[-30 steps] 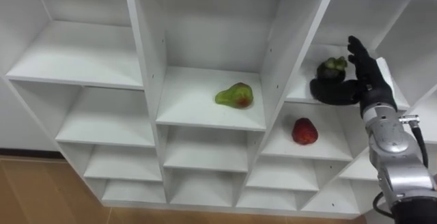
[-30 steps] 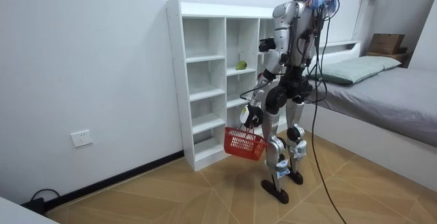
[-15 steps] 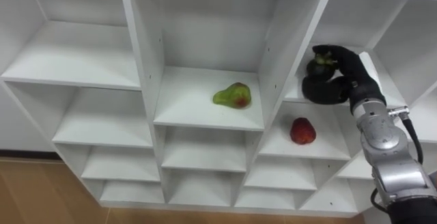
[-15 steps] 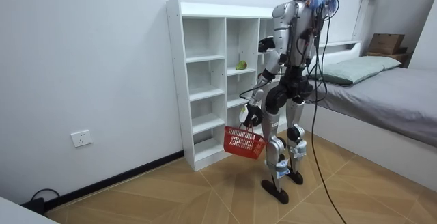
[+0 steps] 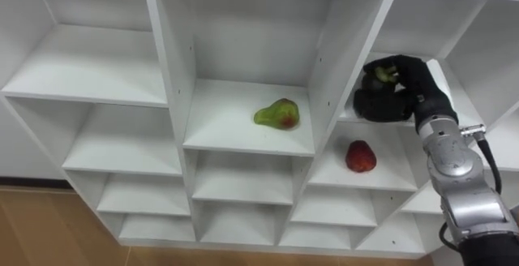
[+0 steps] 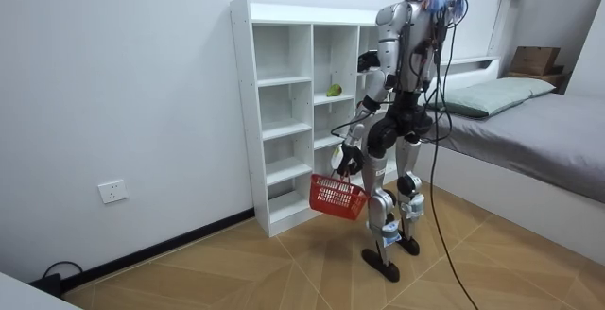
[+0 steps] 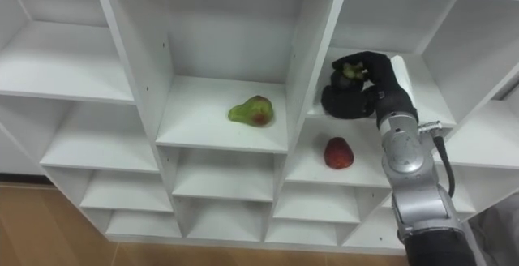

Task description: Collect fruits from the closet

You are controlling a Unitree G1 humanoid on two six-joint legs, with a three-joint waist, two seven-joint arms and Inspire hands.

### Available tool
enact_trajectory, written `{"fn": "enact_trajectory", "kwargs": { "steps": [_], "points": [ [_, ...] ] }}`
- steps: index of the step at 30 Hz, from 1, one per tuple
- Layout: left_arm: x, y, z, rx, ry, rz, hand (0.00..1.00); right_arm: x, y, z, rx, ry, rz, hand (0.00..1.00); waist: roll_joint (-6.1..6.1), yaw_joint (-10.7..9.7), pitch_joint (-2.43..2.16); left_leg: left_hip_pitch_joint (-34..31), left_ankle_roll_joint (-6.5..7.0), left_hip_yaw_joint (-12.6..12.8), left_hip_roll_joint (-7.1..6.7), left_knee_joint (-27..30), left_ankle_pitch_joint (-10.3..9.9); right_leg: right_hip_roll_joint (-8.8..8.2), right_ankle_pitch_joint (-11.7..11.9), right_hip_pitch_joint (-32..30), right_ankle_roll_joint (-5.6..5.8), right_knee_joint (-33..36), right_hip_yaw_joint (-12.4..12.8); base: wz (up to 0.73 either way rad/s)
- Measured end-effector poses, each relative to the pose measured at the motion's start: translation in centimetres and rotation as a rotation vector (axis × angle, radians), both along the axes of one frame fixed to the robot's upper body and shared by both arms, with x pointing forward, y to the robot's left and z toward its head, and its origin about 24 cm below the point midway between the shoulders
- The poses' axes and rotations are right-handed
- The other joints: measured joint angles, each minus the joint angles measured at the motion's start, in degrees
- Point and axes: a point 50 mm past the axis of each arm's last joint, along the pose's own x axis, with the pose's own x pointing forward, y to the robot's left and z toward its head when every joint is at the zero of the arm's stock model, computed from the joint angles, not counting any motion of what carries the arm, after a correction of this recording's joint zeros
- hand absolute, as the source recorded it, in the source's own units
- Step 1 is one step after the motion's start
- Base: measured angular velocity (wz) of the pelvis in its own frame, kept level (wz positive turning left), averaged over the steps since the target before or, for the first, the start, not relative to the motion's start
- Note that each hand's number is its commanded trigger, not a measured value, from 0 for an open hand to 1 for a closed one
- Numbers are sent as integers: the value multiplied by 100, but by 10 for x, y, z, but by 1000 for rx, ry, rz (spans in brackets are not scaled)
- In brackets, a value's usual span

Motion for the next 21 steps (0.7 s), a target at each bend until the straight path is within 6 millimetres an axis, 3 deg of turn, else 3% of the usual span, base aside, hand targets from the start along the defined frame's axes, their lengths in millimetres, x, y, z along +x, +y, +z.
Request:
{"fn": "enact_trajectory", "kwargs": {
  "steps": [7, 13, 17, 21],
  "points": [
    [4, -5, -1, -15, -8, -19, 100, -3, 1, 1, 9, -14, 0, 100, 27, -15, 5, -19, -2, -2, 4, -6, -2, 0, 0, -17, 0, 1, -14, 0],
    [19, -8, 2, -29, -78, 5, 100, -16, 13, -4, 157, -44, 11, 100, 70, -48, 1, -55, -3, 6, 6, 22, -1, -13, 0, -24, 0, -15, -50, 3],
    [33, -12, 6, -73, -183, 74, 100, -27, 20, -3, 179, -74, 28, 100, 198, -157, -23, -87, -2, 0, 0, 17, -1, -20, 1, -54, 2, -7, -50, -1],
    [48, -23, 9, -140, -283, 172, 100, -38, 29, 2, 223, -115, 65, 100, 349, -206, -2, -65, -2, 100, 10, 2, -1, -5, 1, -82, 2, -5, 77, -11]
  ]
}}
